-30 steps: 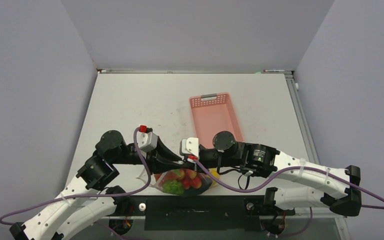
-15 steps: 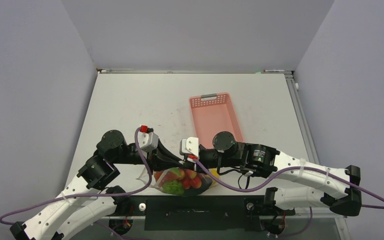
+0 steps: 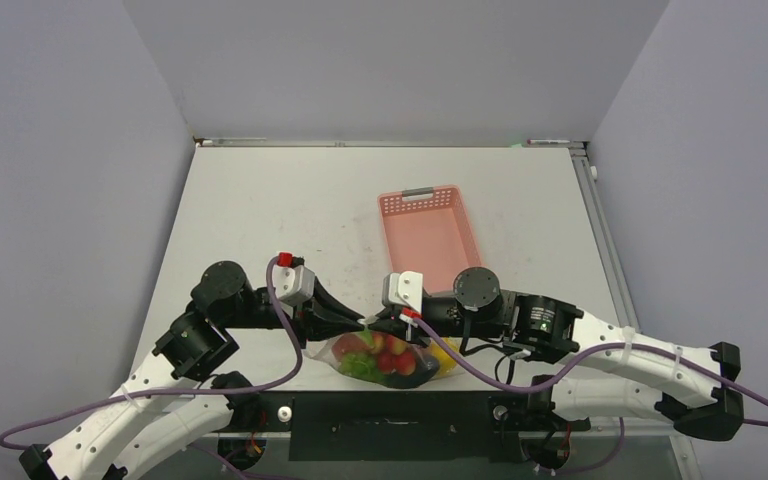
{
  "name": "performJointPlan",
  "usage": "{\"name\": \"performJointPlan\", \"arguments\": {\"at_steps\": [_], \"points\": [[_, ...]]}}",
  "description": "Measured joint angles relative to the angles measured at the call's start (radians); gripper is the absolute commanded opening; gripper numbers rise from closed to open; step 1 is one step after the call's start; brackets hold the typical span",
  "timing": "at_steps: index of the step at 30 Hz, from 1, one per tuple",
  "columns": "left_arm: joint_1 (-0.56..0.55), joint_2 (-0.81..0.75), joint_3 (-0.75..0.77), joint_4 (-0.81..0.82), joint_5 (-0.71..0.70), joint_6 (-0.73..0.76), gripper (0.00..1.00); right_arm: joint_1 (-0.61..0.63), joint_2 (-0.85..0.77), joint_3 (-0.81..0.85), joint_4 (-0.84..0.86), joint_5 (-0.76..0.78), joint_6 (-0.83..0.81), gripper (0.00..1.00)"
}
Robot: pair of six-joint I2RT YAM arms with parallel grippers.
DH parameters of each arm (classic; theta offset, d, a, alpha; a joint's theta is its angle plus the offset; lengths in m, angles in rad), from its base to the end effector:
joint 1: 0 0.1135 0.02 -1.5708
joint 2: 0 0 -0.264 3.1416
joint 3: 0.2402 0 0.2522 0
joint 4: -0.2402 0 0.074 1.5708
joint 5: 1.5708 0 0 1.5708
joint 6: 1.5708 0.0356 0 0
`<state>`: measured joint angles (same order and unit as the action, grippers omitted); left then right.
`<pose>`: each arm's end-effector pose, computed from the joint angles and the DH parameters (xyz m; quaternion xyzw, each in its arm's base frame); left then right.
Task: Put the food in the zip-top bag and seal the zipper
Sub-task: Zip the zipper food storage bag at the center of the board.
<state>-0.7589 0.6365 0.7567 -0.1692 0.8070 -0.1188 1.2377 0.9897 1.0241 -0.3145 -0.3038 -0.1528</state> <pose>0.0855 -0.1165 0.3545 0.4666 0.5470 -0.5269 0.4533 0.0624 0.2129 0.3727 -0.5757 0.5481 0.4105 0.4468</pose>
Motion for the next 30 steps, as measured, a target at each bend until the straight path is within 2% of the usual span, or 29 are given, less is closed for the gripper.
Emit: {"name": "performJointPlan", "arguments": {"at_steps": [18, 30], "points": [[0.0, 0.003, 0.0, 0.0, -0.026, 0.027, 0.0, 0.0, -0.125, -0.011, 0.014, 0.043, 0.008, 0.05], [0.0, 0.018, 0.0, -0.017, -0.041, 0.04, 0.0, 0.0, -0.217, -0.011, -0.003, 0.131, -0.01, 0.05]]}}
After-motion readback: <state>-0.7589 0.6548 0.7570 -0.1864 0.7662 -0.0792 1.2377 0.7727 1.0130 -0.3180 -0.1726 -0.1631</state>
